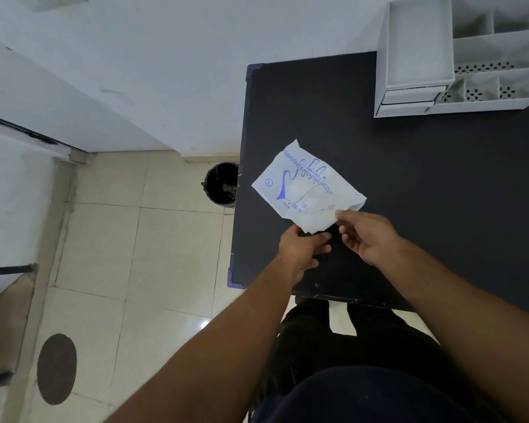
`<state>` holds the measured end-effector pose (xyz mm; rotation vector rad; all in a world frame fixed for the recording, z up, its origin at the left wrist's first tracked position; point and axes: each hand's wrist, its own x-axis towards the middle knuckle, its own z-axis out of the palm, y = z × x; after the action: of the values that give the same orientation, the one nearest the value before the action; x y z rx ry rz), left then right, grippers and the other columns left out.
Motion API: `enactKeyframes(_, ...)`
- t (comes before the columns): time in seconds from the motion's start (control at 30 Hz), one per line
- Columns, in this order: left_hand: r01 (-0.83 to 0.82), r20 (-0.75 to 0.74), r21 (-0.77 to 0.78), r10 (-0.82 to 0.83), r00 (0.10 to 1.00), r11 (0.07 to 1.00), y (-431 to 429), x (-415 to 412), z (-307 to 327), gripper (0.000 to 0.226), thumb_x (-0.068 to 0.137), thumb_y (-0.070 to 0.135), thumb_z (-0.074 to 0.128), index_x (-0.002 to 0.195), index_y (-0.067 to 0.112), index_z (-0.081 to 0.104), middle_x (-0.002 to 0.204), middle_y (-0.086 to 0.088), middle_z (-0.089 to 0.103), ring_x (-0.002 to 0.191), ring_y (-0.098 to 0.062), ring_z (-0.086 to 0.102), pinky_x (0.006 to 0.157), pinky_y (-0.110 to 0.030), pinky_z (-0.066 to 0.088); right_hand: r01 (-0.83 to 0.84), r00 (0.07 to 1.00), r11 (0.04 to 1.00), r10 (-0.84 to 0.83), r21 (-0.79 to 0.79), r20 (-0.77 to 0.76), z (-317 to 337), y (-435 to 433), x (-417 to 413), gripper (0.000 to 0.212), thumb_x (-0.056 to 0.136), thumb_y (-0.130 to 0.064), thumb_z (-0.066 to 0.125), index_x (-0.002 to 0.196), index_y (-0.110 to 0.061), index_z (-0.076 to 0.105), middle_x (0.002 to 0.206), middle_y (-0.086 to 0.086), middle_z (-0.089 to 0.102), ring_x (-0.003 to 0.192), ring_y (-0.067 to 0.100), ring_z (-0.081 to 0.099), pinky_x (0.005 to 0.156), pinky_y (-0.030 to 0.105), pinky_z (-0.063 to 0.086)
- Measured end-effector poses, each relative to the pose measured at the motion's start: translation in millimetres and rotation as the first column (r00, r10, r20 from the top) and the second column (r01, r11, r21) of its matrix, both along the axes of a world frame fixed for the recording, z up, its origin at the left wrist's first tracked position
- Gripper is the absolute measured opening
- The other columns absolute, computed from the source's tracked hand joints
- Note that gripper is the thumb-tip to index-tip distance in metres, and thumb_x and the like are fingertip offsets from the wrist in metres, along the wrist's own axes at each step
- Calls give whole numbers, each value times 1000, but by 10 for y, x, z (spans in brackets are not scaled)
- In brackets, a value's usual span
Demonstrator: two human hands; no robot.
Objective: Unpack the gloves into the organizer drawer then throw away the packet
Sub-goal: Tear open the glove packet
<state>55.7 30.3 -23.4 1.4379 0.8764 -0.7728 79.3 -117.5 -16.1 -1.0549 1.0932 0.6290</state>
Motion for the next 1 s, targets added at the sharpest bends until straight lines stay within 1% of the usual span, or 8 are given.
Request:
enactKeyframes(0.13, -20, -26, -3, 20, 999, 1000, -25, 11, 9, 46, 84, 16, 79, 126, 24, 62, 104, -1, 78, 71, -10, 70, 51, -26, 45, 8, 1000, 999, -8, -34, 15, 28, -17, 23, 22, 83, -15, 79, 102, -11, 70, 88, 6, 76, 54, 7, 60, 46, 20, 50)
enactKeyframes(0.27, 101, -124, -172, -123, 985, 980, -4, 27, 121, 46, 83, 39, 81, 124, 23, 66, 107, 2, 78, 86, -16, 72, 69, -35, 45, 8, 1000, 998, -6, -64, 29, 54, -23, 32, 23, 81, -17, 81, 99, -12, 68, 81, 3, 72, 54, 7, 57, 46, 20, 49)
enactKeyframes(0.33, 119, -145, -178, -146, 979, 977, -36, 22, 156, 47, 83, 49, 78, 120, 23, 68, 99, 5, 79, 85, -15, 71, 70, -35, 44, 7, 1000, 997, -5, -72, 25, 43, -21, 27, 25, 79, -20, 83, 98, -14, 69, 76, 0, 68, 50, 5, 52, 44, 19, 47)
enactKeyframes(0.37, 81, -144, -142, -102, 984, 986, -57, 22, 151, 45, 84, 50, 77, 118, 22, 69, 95, 7, 79, 82, -14, 70, 68, -33, 44, -1, 1000, 997, 3, -81, 19, 39, -18, 24, 25, 77, -22, 85, 96, -15, 69, 75, -1, 66, 49, 5, 49, 43, 19, 45)
enactKeyframes(0.5, -113, -82, -4, 112, 990, 994, -104, 14, 85, 27, 88, 35, 78, 110, 22, 70, 91, 5, 79, 69, -9, 66, 56, -27, 44, -28, 1000, 994, 27, -109, -11, 41, 3, 16, 27, 74, -26, 87, 94, -17, 70, 69, -3, 54, 48, 7, 39, 40, 21, 36)
enactKeyframes(0.7, -18, -20, 168, 21, 1000, 986, -95, -32, 77, 10, 92, 22, 72, 100, 17, 70, 94, -5, 76, 58, -8, 62, 42, -22, 37, -58, 998, 979, 58, -196, -3, 51, 27, -1, 22, 77, -24, 83, 95, -18, 73, 72, 0, 56, 52, 11, 40, 44, 24, 36)
enactKeyframes(0.87, -74, -65, 233, 92, 994, 970, -48, -33, 79, 3, 93, 20, 69, 93, 17, 69, 95, -3, 75, 63, -11, 62, 43, -23, 37, -68, 997, 964, 76, -258, 23, 69, 19, 16, 13, 80, -20, 78, 92, -20, 73, 71, 2, 54, 55, 12, 42, 48, 26, 40)
enactKeyframes(1.0, -98, -55, 214, 112, 992, 972, -53, 20, 127, 10, 92, 17, 65, 103, 18, 66, 101, -4, 74, 71, -12, 67, 45, -23, 39, -73, 996, 974, 82, -214, 31, 86, 28, -4, 10, 82, -20, 76, 90, -20, 70, 76, 2, 58, 61, 11, 49, 51, 25, 45)
